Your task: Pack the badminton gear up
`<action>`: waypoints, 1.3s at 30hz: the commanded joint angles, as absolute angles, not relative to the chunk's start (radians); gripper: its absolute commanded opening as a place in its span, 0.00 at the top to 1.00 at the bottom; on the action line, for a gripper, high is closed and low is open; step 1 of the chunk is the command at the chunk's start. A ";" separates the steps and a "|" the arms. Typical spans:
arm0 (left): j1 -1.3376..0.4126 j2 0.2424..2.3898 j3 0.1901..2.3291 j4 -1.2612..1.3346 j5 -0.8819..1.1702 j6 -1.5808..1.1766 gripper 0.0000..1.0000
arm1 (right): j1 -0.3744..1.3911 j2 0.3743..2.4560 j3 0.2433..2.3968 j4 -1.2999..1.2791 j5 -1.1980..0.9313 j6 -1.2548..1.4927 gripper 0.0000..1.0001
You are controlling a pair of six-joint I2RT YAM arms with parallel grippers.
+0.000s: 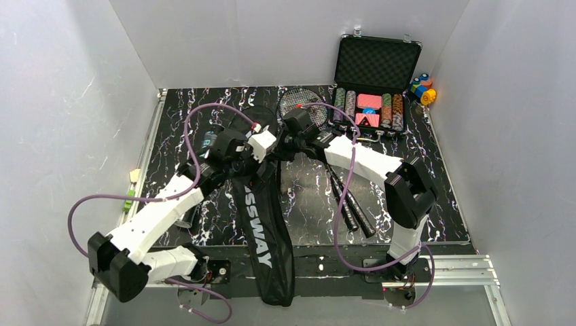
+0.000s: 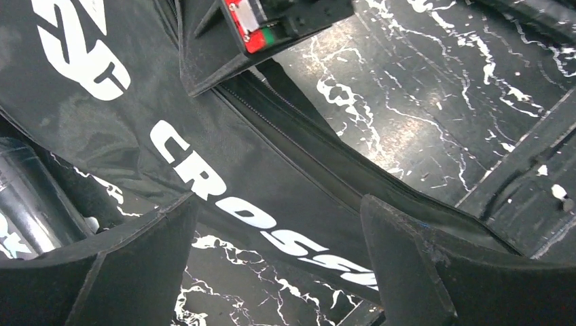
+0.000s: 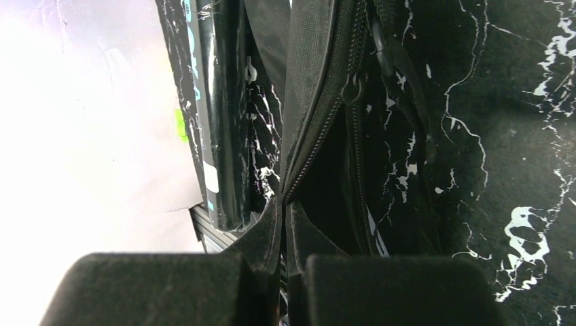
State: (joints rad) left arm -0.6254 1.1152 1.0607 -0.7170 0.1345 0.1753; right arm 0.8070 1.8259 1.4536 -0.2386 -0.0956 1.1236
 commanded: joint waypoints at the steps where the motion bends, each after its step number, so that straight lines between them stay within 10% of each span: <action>1: -0.631 1.158 1.049 -0.621 0.081 0.130 0.10 | 0.818 1.775 1.506 -0.273 -0.054 1.093 0.99; 12: -0.640 1.317 1.071 -0.547 -0.051 -0.039 0.17 | 0.838 1.708 1.524 -0.382 0.059 1.116 0.99; 19: -0.639 1.287 1.056 -0.559 -0.046 -0.021 0.84 | 0.836 1.715 1.534 -0.393 0.061 1.101 0.99; 26: -0.639 1.256 1.037 -0.574 -0.092 -0.008 1.00 | 0.816 1.727 1.541 -0.391 0.021 1.093 0.99; 39: -0.573 1.284 1.097 -0.648 -0.018 -0.041 1.00 | 0.617 1.528 1.400 -0.348 -0.205 0.899 0.39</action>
